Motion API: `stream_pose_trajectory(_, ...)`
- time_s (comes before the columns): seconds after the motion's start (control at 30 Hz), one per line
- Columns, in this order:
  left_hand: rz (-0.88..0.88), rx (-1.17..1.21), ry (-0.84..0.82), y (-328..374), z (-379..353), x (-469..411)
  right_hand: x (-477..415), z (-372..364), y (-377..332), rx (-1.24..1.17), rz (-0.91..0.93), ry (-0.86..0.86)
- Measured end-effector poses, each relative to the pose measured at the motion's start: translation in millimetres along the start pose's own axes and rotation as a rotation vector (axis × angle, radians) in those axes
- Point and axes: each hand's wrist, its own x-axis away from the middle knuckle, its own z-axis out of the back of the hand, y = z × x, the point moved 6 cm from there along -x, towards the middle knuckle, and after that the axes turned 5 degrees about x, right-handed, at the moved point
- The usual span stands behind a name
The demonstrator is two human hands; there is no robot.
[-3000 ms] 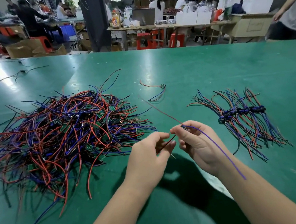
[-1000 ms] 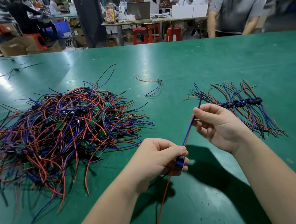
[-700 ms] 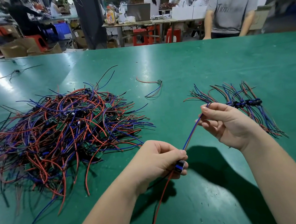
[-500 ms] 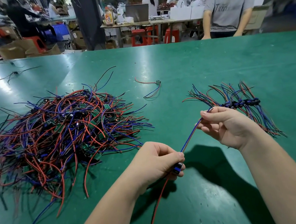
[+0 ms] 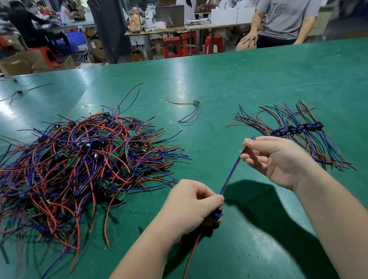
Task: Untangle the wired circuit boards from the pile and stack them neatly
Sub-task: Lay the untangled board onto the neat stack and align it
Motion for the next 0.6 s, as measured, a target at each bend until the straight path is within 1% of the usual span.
stream_pose_trajectory(0.13,0.0,-0.006,0.003,-0.6,-1.2,-0.6,1.0,0.0,-0.8,-0.075,0.034,0.04)
stream_pose_trajectory(0.37,0.003,0.015,-0.009,-0.5,-3.9,-1.1,2.1,-3.0,2.6,-0.22,0.034,0.075)
stream_pose_trajectory(0.6,0.018,0.034,-0.017,-1.5,-2.7,0.6,0.3,-6.2,6.0,-0.144,0.085,0.099)
